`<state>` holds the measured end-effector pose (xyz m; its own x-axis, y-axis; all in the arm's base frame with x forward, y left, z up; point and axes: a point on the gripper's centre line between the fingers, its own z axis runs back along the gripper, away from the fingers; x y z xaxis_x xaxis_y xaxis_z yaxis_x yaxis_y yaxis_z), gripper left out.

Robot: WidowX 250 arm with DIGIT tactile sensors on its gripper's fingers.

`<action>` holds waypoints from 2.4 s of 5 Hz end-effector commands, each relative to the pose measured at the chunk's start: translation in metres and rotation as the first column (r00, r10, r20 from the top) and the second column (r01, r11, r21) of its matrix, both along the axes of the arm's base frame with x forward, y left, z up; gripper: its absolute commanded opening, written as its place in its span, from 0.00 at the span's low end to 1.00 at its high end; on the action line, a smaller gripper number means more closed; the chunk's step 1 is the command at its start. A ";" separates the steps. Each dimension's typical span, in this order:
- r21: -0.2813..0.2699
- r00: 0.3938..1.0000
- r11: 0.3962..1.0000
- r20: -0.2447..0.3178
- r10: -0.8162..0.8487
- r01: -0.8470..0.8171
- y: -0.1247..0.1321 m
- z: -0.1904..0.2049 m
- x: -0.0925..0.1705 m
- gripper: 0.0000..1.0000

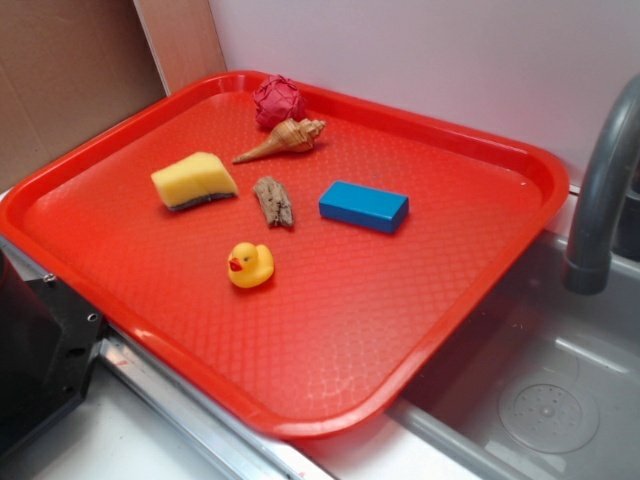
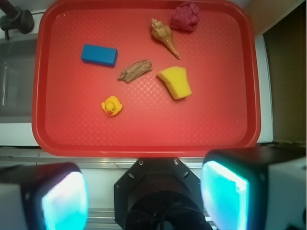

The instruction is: Grab the yellow duck.

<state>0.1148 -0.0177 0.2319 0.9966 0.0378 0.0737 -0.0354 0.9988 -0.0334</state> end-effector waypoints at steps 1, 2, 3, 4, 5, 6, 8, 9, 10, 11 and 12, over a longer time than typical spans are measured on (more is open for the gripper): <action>-0.027 0.995 0.995 -0.034 0.094 -0.095 -0.011 -0.025 0.013 1.00; -0.024 0.985 0.985 -0.007 0.172 -0.172 -0.024 -0.039 0.016 1.00; -0.025 0.986 0.986 0.016 0.163 -0.163 -0.033 -0.056 0.023 1.00; -0.048 0.980 0.980 0.047 0.193 -0.191 -0.037 -0.080 0.029 1.00; -0.032 0.978 0.980 0.066 0.199 -0.197 -0.040 -0.096 0.033 1.00; -0.026 0.980 0.982 0.062 0.191 -0.190 -0.042 -0.119 0.039 1.00; -0.006 0.978 0.980 0.070 0.199 -0.199 -0.044 -0.159 0.056 1.00; -0.031 0.989 0.990 0.047 0.142 -0.140 -0.054 -0.178 0.064 1.00; -0.007 0.993 0.993 0.019 0.120 -0.120 -0.057 -0.193 0.070 1.00; 0.008 0.993 0.993 0.005 0.122 -0.122 -0.058 -0.200 0.073 1.00; 0.008 0.992 0.992 -0.002 0.127 -0.127 -0.057 -0.204 0.074 0.00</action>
<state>0.1797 -0.0720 0.0228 0.9856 0.1635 0.0424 -0.1633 0.9866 -0.0077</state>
